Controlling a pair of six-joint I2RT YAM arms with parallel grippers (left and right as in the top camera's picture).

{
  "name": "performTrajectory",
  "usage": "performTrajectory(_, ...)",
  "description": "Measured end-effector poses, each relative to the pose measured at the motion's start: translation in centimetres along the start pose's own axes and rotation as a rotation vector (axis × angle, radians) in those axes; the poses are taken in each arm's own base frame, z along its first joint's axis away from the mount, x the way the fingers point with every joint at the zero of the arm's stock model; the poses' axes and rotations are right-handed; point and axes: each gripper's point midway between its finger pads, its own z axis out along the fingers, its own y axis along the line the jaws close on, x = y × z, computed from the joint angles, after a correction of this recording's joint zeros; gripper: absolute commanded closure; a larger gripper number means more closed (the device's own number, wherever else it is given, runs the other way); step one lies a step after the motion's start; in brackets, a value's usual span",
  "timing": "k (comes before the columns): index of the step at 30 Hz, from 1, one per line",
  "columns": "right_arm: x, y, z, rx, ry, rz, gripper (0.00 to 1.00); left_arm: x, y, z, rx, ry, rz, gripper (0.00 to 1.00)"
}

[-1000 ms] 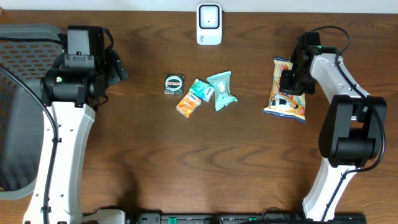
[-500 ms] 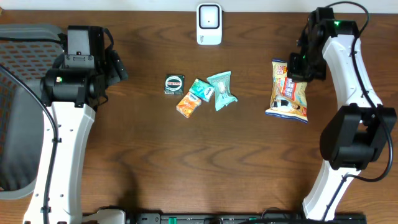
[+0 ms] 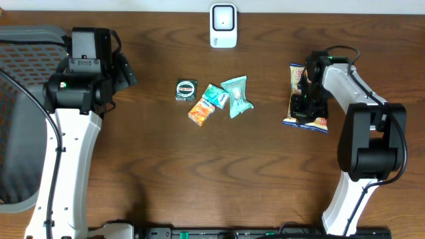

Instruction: Scan the item barcode

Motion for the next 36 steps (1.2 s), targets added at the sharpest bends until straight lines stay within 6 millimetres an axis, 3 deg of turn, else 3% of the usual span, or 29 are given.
performTrajectory(5,-0.2,0.7,-2.2,-0.026,0.005,-0.003,0.99,0.0,0.0,0.0,0.000,0.000,0.000,0.02)
performTrajectory(12,-6.1,1.1,-9.7,0.013,-0.252,-0.040,0.99,0.0,0.0,0.0,0.000,0.000,0.000,0.02)
performTrajectory(16,-8.0,0.5,-11.0,0.058,-0.344,-0.035,0.99,0.0,0.0,0.0,0.000,0.000,0.000,0.02)
performTrajectory(21,-7.9,-0.4,-9.5,0.088,-0.332,-0.024,0.99,0.0,0.0,0.0,0.000,0.000,0.000,0.02)
performTrajectory(24,-7.0,-0.8,-7.0,0.096,-0.285,-0.009,0.99,0.0,0.0,0.0,0.000,0.000,0.000,0.02)
performTrajectory(29,-3.3,-1.0,-2.0,0.060,-0.131,0.007,0.99,0.0,0.0,0.0,0.000,0.000,0.000,0.02)
performTrajectory(33,-1.7,-0.7,-0.5,0.029,-0.072,0.012,0.99,0.0,0.0,0.0,0.000,0.000,0.000,0.02)
performTrajectory(36,-1.6,-0.5,-0.4,0.020,-0.071,0.012,0.99,0.0,0.0,0.0,0.000,0.000,0.001,0.02)
